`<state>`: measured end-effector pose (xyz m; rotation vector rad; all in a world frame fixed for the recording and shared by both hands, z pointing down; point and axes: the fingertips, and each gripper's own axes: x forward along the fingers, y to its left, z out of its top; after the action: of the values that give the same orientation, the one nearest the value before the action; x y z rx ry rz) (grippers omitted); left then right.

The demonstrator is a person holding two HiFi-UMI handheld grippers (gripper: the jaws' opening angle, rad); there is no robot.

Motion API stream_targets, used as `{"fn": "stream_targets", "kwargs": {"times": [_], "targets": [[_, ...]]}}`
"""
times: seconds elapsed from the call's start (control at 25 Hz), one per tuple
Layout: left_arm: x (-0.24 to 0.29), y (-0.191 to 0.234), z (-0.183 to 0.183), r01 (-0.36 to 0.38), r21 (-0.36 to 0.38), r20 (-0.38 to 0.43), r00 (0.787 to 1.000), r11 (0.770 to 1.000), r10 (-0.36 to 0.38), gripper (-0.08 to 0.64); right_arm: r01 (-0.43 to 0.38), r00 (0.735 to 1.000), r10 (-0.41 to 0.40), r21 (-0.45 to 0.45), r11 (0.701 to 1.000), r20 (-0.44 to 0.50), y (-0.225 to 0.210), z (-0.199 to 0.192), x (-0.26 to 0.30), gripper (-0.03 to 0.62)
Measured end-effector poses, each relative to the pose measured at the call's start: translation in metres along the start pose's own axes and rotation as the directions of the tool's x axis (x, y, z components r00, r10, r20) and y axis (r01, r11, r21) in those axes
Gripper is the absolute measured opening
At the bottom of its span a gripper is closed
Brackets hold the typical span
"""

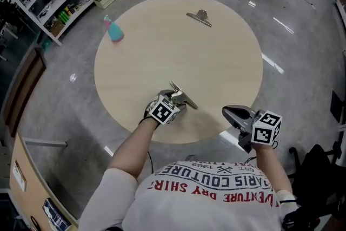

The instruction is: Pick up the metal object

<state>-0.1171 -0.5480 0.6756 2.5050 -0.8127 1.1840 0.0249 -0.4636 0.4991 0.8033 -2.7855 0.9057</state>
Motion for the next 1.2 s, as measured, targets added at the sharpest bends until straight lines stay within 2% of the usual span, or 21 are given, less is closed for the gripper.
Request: {"fn": "stream_targets", "kwargs": {"times": [0.04,0.32,0.48,0.64,0.8,0.92,1.12,1.2], "targets": [[0.002,0.003,0.000,-0.010,-0.001,0.000,1.000,1.000,0.010,0.287,0.002,1.000,-0.002,0.002,1.000,0.000,-0.001,0.000,0.000,-0.003],[0.004,0.010,0.003,-0.030,-0.022,0.029,0.999,0.999,0.031,0.281,-0.006,1.000,0.006,-0.002,1.000,-0.012,-0.002,-0.002,0.005,-0.003],[-0.002,0.004,0.004,-0.067,-0.062,0.093,0.993,0.996,0.073,0.281,0.001,1.000,-0.001,0.001,1.000,-0.030,0.000,-0.011,0.002,-0.003],[-0.037,-0.011,0.026,-0.081,-0.046,0.190,0.978,0.996,0.089,0.279,-0.005,1.000,0.005,-0.016,1.000,-0.027,0.007,-0.009,-0.001,-0.003],[-0.100,-0.044,0.059,-0.089,0.000,0.339,0.937,0.996,0.084,0.281,-0.020,0.999,0.018,-0.052,0.998,-0.028,0.020,-0.007,-0.007,-0.003],[-0.150,-0.084,0.079,-0.057,0.044,0.443,0.896,0.997,0.032,0.281,-0.034,0.999,0.033,-0.071,0.997,-0.017,0.033,-0.010,-0.015,-0.003],[-0.228,-0.144,0.086,0.015,0.013,0.555,0.832,1.000,-0.020,0.281,-0.082,0.996,0.084,-0.118,0.990,0.013,0.083,-0.013,-0.036,-0.003],[-0.251,-0.174,0.077,0.011,0.007,0.572,0.820,1.000,-0.013,0.281,-0.102,0.994,0.105,-0.146,0.984,0.014,0.111,-0.025,-0.052,-0.003]]}}
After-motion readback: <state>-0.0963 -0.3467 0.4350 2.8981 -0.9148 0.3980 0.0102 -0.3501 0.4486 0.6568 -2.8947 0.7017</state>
